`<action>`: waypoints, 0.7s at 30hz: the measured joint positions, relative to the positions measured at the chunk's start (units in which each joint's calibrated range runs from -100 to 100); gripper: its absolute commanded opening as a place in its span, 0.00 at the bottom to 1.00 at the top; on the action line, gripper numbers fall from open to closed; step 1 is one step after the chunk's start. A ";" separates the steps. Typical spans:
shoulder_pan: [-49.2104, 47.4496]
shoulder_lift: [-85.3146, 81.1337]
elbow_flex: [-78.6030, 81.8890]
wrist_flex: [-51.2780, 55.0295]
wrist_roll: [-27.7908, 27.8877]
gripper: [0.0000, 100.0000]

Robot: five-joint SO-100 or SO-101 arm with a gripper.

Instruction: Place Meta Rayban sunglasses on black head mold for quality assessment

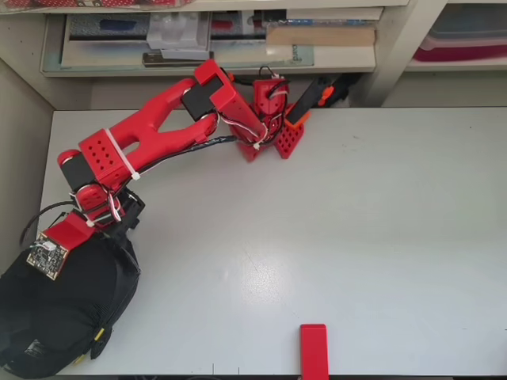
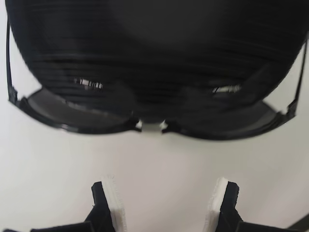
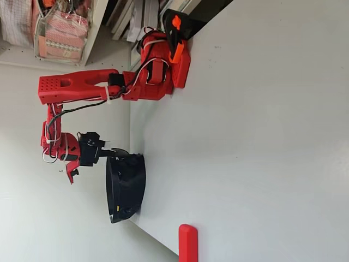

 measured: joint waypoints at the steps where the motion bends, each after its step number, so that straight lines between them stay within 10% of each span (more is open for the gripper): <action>1: 0.00 0.84 -1.17 0.00 0.00 0.82; 21: 0.00 7.06 -7.76 2.29 1.71 0.82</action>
